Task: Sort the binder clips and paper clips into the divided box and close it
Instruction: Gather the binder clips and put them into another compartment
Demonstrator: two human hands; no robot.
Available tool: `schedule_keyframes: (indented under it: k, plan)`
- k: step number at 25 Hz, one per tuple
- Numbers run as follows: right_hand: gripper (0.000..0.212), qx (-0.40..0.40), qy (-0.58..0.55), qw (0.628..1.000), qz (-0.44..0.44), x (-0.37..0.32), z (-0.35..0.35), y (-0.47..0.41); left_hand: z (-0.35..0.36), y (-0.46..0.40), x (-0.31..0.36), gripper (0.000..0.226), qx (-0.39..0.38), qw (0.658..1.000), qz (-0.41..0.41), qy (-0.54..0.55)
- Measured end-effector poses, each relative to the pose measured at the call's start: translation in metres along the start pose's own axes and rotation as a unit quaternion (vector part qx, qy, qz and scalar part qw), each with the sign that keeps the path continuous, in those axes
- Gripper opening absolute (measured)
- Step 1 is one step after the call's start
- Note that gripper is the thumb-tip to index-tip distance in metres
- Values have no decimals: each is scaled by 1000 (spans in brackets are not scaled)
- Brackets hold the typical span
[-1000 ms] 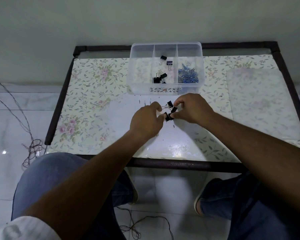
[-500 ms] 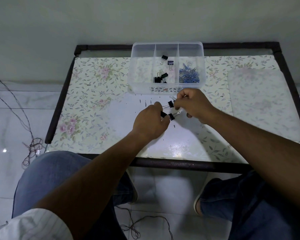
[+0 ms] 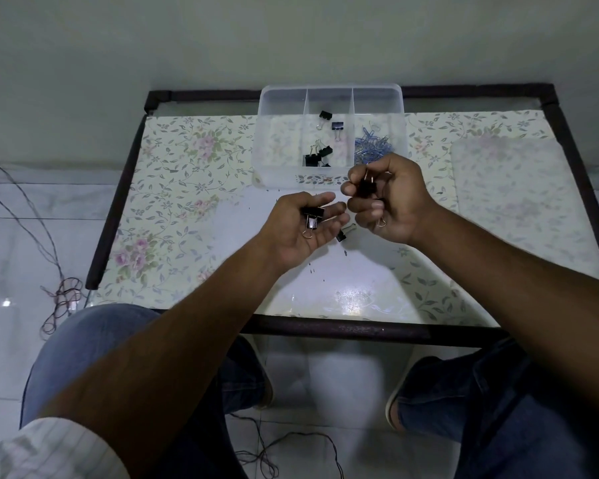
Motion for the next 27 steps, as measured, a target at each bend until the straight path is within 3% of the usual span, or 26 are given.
schedule_keyframes:
  k: [2, 4, 5, 6, 8, 9, 11, 13, 15, 17, 18, 21, 22, 23, 24, 27]
  plan:
    - [32, 40, 23, 999, 4, 1, -5, -4, -4, -3, -1, 18, 29, 999, 11, -29]
    - [29, 107, 161, 981, -18, -3, -16, -8, -10, -8, 1, 17, 85, 977, 59, -187]
    - [25, 153, 286, 944, -55, -9, -22, -9, -11, -9, 4, 17, 114, 939, 99, -309]
    - [19, 194, 427, 877, -109, -17, -25, -11, -8, -9, 7, 18, 132, 877, 147, -438]
    - [13, 201, 621, 733, -192, -23, -18, -15, 3, -7, 0, 27, 131, 717, 223, -647]
    - [19, 187, 662, 700, -189, -19, -17, -19, 8, -6, -5, 36, 129, 653, 244, -705]
    - [37, 164, 691, 686, -156, -12, -21, -27, 12, -4, -9, 39, 129, 593, 268, -748]
    - [41, 155, 702, 681, -139, -9, -21, -31, 11, -4, -10, 27, 133, 571, 268, -765]
    - [30, 162, 724, 657, -136, -8, -19, -31, 11, -3, -10, 22, 128, 560, 247, -781]
    - [21, 185, 739, 635, -126, -9, -21, -29, 10, -3, -7, 27, 107, 588, 207, -774]
    - [20, 193, 741, 633, -113, -9, -23, -29, 10, -1, -4, 33, 94, 635, 178, -746]
    - [24, 178, 752, 630, -82, -9, -26, -27, 8, 9, 12, 35, 77, 860, 65, -500]
    - [25, 169, 754, 630, -77, -11, -23, -24, 9, 12, 20, 32, 71, 904, 53, -418]
    - [24, 156, 748, 640, -80, -16, -18, -20, 11, 13, 30, 29, 61, 927, 61, -365]
    - [21, 145, 721, 672, -86, -22, -12, -16, 15, 14, 42, 27, 54, 940, 77, -327]
    - [15, 146, 465, 866, -109, -50, 3, -4, 30, 4, 79, 30, 68, 956, 136, -252]
Point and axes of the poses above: each hand's wrist, its own y-axis away from the middle knuckle, its own z-axis out of the palm, x = y × z, the point moved 7 cm from there along -y, towards the middle knuckle, and after that the axes turned 4 degrees about y, right-handed, at the moved point
